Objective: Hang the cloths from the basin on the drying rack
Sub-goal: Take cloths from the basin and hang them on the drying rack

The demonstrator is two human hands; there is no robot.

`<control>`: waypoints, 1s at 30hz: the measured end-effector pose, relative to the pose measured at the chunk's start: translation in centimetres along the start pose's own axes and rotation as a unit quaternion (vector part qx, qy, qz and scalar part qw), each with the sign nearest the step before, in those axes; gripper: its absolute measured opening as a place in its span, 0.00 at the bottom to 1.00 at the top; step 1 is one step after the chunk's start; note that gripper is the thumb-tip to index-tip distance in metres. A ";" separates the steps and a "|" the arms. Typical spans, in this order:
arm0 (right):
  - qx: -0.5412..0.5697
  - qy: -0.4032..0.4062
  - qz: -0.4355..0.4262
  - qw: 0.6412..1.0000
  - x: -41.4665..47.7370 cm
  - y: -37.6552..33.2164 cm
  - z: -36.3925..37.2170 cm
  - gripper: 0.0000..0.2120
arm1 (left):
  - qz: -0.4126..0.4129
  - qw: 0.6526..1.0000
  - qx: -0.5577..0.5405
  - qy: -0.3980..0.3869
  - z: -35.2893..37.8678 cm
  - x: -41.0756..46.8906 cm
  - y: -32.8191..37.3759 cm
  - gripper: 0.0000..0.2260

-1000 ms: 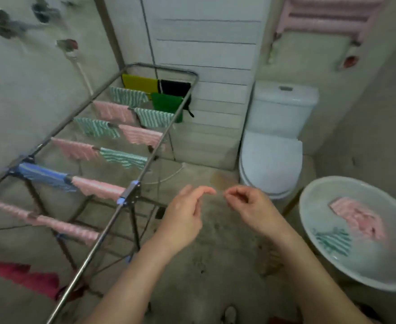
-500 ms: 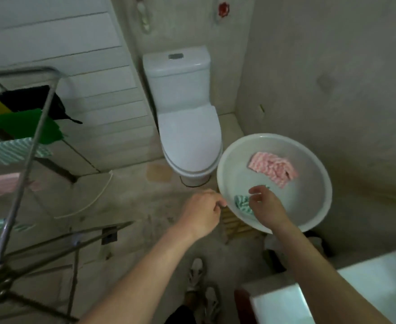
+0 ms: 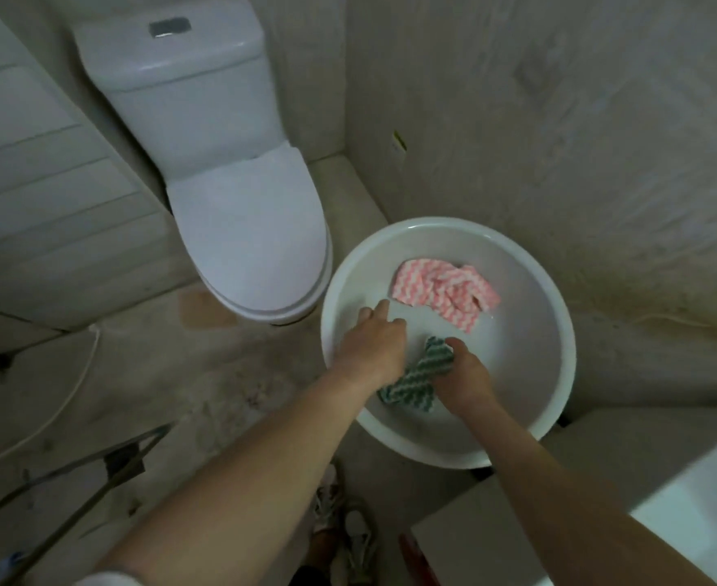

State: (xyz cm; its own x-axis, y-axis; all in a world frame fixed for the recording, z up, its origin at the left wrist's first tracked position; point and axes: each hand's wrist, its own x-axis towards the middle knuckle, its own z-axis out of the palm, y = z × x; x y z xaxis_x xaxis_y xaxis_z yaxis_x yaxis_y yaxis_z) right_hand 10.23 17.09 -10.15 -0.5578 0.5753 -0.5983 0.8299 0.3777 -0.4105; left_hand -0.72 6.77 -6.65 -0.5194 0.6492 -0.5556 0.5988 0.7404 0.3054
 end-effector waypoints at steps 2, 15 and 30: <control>-0.008 0.018 0.013 1.000 0.4 0.2 0.7 0.24 | 0.014 0.999 0.037 -0.001 0.0 2.3 0.3 0.23; 0.024 0.056 0.035 0.998 1.6 -0.2 1.2 0.02 | 0.031 0.944 -0.242 0.221 -0.3 4.9 -0.3 0.06; -0.034 0.077 -0.139 0.987 -3.9 -2.5 -2.6 0.14 | 0.057 0.955 -0.125 0.261 -4.4 -7.6 -3.6 0.08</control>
State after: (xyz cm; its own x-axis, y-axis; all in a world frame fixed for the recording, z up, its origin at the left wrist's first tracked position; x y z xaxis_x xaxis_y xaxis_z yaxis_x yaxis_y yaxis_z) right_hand 10.31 15.79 -5.03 -0.7607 0.5436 -0.3546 0.6461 0.5824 -0.4934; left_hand -1.56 -0.05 -0.15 -0.7314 0.6787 -0.0664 0.5391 0.6351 0.5533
